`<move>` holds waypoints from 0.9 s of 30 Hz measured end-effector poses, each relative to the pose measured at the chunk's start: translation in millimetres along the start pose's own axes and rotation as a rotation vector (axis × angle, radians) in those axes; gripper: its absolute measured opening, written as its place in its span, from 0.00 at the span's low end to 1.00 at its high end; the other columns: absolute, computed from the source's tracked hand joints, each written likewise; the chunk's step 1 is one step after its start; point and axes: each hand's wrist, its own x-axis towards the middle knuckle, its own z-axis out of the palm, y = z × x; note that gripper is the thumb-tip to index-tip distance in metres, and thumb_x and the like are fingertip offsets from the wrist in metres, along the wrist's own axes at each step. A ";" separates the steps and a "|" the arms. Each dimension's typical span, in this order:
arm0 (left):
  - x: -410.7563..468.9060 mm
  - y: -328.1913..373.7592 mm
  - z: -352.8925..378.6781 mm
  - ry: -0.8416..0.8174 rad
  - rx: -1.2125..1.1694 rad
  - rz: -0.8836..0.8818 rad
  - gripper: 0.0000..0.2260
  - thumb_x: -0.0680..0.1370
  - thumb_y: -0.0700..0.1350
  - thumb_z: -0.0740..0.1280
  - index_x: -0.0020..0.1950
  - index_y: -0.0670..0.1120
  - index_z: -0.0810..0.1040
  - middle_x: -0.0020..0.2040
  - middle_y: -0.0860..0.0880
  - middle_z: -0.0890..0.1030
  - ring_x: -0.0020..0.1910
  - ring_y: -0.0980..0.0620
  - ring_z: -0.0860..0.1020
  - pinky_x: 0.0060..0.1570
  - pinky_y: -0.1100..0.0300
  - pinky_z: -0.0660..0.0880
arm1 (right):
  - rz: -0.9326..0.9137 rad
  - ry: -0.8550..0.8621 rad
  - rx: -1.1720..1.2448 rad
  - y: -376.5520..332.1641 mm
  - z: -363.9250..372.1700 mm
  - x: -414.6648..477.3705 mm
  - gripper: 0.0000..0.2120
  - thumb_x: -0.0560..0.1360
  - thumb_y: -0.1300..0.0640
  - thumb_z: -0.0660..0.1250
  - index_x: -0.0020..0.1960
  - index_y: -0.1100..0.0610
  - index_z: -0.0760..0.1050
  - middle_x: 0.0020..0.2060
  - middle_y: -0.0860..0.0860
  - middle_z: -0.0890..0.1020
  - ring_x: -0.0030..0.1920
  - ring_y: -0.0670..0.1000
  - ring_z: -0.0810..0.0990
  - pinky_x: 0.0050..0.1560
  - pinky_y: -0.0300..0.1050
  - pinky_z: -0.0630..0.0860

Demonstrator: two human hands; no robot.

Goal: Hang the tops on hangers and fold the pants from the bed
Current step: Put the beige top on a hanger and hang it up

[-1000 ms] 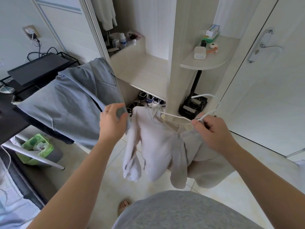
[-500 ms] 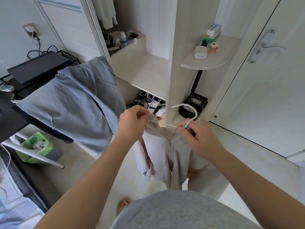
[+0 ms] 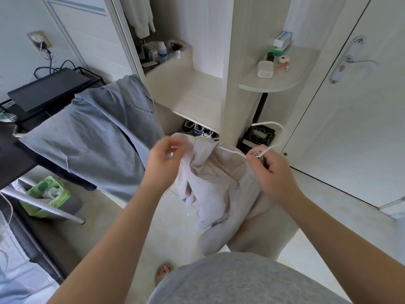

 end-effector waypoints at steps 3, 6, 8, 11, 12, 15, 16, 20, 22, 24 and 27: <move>14.6 -9.6 -13.8 0.054 0.341 0.128 0.17 0.78 0.38 0.68 0.65 0.51 0.75 0.64 0.51 0.73 0.63 0.52 0.71 0.64 0.57 0.67 | -0.008 -0.046 0.031 -5.9 -5.8 2.4 0.08 0.79 0.62 0.62 0.42 0.59 0.75 0.23 0.42 0.67 0.24 0.41 0.64 0.27 0.29 0.59; 26.9 -16.2 -24.7 -0.065 0.435 -0.028 0.04 0.78 0.40 0.68 0.52 0.44 0.79 0.47 0.48 0.81 0.51 0.44 0.78 0.49 0.54 0.74 | -0.037 -0.068 0.024 -10.4 -10.3 6.2 0.08 0.76 0.60 0.61 0.40 0.60 0.74 0.24 0.43 0.66 0.25 0.42 0.63 0.28 0.30 0.59; 29.7 -19.7 -30.2 -0.037 0.465 -0.021 0.03 0.78 0.40 0.68 0.45 0.46 0.78 0.39 0.52 0.80 0.46 0.45 0.79 0.44 0.57 0.71 | -0.042 -0.077 0.015 -9.8 -13.0 6.6 0.08 0.76 0.60 0.60 0.40 0.59 0.74 0.24 0.43 0.66 0.25 0.41 0.62 0.27 0.30 0.59; 29.9 -21.8 -40.8 0.142 0.431 -0.044 0.05 0.79 0.40 0.67 0.48 0.50 0.80 0.39 0.56 0.79 0.47 0.47 0.78 0.46 0.60 0.68 | -0.033 -0.049 -0.005 -5.2 -17.6 4.6 0.07 0.76 0.64 0.60 0.40 0.59 0.74 0.25 0.42 0.67 0.26 0.41 0.63 0.28 0.30 0.60; 29.2 -22.2 -42.2 0.172 0.433 -0.046 0.05 0.79 0.40 0.66 0.49 0.48 0.80 0.40 0.55 0.79 0.48 0.46 0.78 0.46 0.60 0.68 | -0.026 -0.037 0.004 -4.2 -18.6 4.0 0.07 0.76 0.64 0.61 0.40 0.59 0.74 0.25 0.42 0.67 0.26 0.41 0.63 0.28 0.30 0.60; 23.8 -15.5 -37.7 0.076 0.523 0.087 0.09 0.80 0.37 0.65 0.56 0.45 0.82 0.54 0.47 0.81 0.55 0.43 0.77 0.53 0.54 0.72 | -0.038 -0.040 -0.001 -5.3 -18.3 4.5 0.07 0.76 0.61 0.60 0.40 0.58 0.74 0.26 0.44 0.67 0.27 0.42 0.63 0.29 0.32 0.59; 21.6 -10.7 -35.5 0.034 0.530 0.172 0.11 0.79 0.37 0.65 0.58 0.45 0.82 0.57 0.47 0.80 0.57 0.44 0.77 0.57 0.51 0.73 | -0.043 -0.055 -0.007 -6.4 -16.9 4.8 0.07 0.76 0.61 0.60 0.40 0.58 0.74 0.26 0.45 0.67 0.27 0.42 0.63 0.29 0.32 0.59; 9.4 8.3 -25.3 -0.234 0.436 0.355 0.09 0.80 0.37 0.66 0.57 0.46 0.83 0.48 0.57 0.82 0.52 0.57 0.79 0.53 0.66 0.71 | -0.021 -0.125 -0.010 -7.3 -9.3 5.0 0.08 0.78 0.61 0.61 0.40 0.56 0.74 0.25 0.46 0.64 0.27 0.43 0.61 0.28 0.34 0.58; 1.4 14.7 -16.9 -0.309 0.389 0.366 0.10 0.81 0.37 0.64 0.53 0.47 0.84 0.43 0.60 0.83 0.45 0.63 0.80 0.44 0.73 0.70 | -0.009 -0.154 -0.025 -6.5 -5.8 4.2 0.11 0.80 0.64 0.62 0.41 0.53 0.75 0.24 0.44 0.65 0.25 0.43 0.61 0.27 0.32 0.58; -4.9 19.8 -8.1 -0.328 0.363 0.393 0.10 0.81 0.36 0.63 0.52 0.46 0.83 0.43 0.57 0.83 0.44 0.61 0.80 0.44 0.72 0.71 | 0.011 -0.175 -0.023 -6.3 -2.8 3.4 0.13 0.81 0.64 0.62 0.41 0.51 0.75 0.22 0.43 0.65 0.24 0.42 0.61 0.27 0.31 0.58; -8.9 23.6 2.9 -0.368 0.327 0.358 0.10 0.82 0.38 0.63 0.55 0.48 0.82 0.46 0.54 0.84 0.46 0.57 0.80 0.47 0.65 0.75 | 0.012 -0.212 -0.038 -8.9 2.5 2.4 0.13 0.81 0.63 0.62 0.41 0.50 0.75 0.23 0.44 0.67 0.24 0.43 0.62 0.27 0.32 0.59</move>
